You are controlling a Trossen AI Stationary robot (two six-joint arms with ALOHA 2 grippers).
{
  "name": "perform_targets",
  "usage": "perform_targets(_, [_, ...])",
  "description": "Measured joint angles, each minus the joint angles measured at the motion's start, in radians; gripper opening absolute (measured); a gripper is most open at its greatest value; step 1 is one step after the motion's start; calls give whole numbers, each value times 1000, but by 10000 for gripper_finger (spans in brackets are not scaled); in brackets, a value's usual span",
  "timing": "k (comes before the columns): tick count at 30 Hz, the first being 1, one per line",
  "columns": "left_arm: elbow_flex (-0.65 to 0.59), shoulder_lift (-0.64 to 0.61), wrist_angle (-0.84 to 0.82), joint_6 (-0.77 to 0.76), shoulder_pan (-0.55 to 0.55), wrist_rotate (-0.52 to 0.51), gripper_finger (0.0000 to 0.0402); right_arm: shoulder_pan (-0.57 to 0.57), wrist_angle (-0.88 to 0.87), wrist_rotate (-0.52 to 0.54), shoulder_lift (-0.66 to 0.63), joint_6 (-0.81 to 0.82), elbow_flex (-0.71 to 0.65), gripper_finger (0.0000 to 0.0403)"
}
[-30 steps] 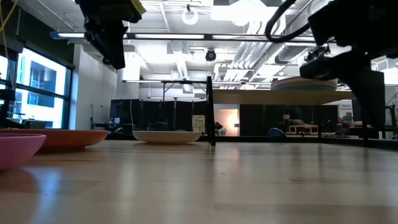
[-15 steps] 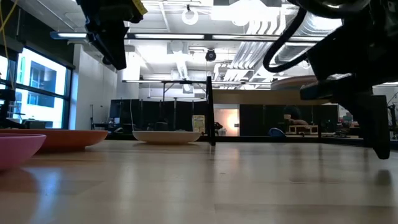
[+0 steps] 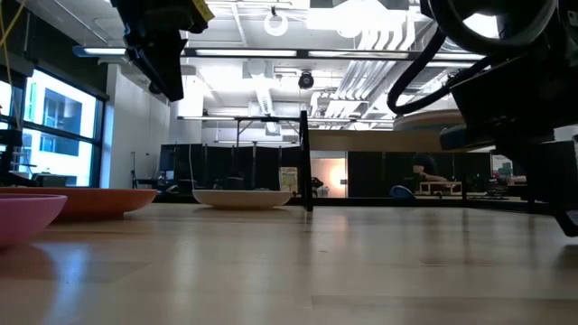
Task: Place and stack plates onto a shelf
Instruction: Put the violet plate on the shelf
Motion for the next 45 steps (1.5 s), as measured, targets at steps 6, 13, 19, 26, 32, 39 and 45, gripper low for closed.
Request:
perform_targets(6, [0,0,0,0,0,0,147,-1,-42,-10,-2,0,2,7])
perform_targets(13, [0,0,0,1,0,-1,147,-7,-60,-28,-3,0,2,3])
perform_targets(19, [0,0,0,1,0,-3,147,-16,-69,-31,-22,10,-2,1])
perform_targets(26, [0,0,0,1,0,-3,147,-34,-82,-31,-85,38,-2,0])
perform_targets(32, [0,0,0,1,0,-4,147,-50,-86,-24,-142,70,-2,1])
perform_targets(39, [0,0,0,0,0,-4,147,-76,-92,-19,-199,98,-2,1])
perform_targets(45, [0,0,0,0,0,-3,147,-108,-104,-12,-261,117,-2,0])
